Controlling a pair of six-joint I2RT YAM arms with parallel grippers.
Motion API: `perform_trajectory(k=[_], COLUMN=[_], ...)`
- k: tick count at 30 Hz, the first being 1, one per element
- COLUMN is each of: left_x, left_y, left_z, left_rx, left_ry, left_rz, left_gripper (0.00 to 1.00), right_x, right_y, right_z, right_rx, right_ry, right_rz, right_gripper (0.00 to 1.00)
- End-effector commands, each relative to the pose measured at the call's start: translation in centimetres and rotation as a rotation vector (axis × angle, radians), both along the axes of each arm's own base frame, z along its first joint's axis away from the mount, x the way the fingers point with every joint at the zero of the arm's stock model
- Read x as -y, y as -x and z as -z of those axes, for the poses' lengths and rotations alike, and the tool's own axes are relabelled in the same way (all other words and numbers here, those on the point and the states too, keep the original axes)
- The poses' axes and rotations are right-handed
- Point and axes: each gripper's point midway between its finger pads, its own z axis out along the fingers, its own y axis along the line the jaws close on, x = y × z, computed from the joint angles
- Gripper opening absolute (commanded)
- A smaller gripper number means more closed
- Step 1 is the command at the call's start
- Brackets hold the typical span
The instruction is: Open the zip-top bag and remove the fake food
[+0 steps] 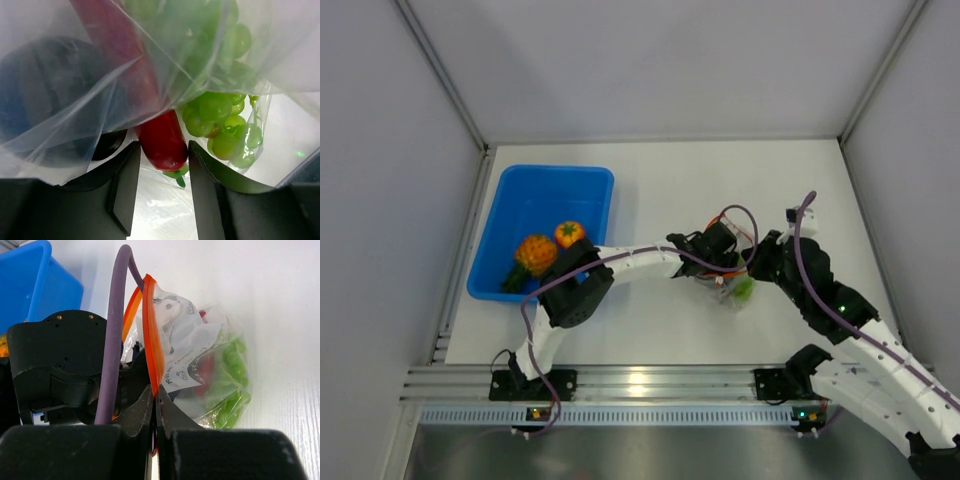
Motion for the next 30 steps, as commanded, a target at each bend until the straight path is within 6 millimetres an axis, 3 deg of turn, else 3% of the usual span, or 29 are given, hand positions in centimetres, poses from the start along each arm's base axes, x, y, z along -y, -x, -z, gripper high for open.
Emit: perform_trajectory(k=[1,6,9,13,15,17,26,30], left_x=[0.7,0.7,0.6,0.4,0.2,0.1,-0.8,-1.2], left_y=[-0.1,-0.6,-0.8,-0.9,-0.9,-1.0,-0.1,0.3], left_z=[0.2,0.9,1.3,1.2,0.6,-0.5,-4.3,-5.3], left_rx=[-0.022,-0.008,-0.007,0.004,0.011,0.027,0.085,0.095], left_ry=[0.005,-0.015,-0.022,-0.027,-0.021,-0.007,0.033,0.045], left_rz=[-0.008,-0.031,-0.034,-0.046,-0.051,-0.059,-0.016,-0.01], left_gripper=[0.48,0.49,0.27,0.16,0.05,0.0,0.0,0.0], right_x=[-0.5,-0.8,-0.7,-0.5,-0.4,-0.2,1.0,0.3], right_y=[-0.2,-0.2,-0.2,-0.3,-0.3,-0.4,-1.8,-2.4], right_z=[-1.4,-1.3,-1.3,-1.2,-1.1,-0.9,-2.2,-2.6], right_rx=[0.049,0.046,0.05,0.05,0.053,0.049,0.078,0.067], right_ry=[-0.03,-0.038,-0.035,-0.026,-0.012,0.011,0.127,0.197], right_rz=[-0.025,-0.037,-0.035,-0.032,-0.036,-0.034,0.0,-0.059], right_gripper=[0.0,0.0,0.0,0.0,0.0,0.0,0.0,0.0])
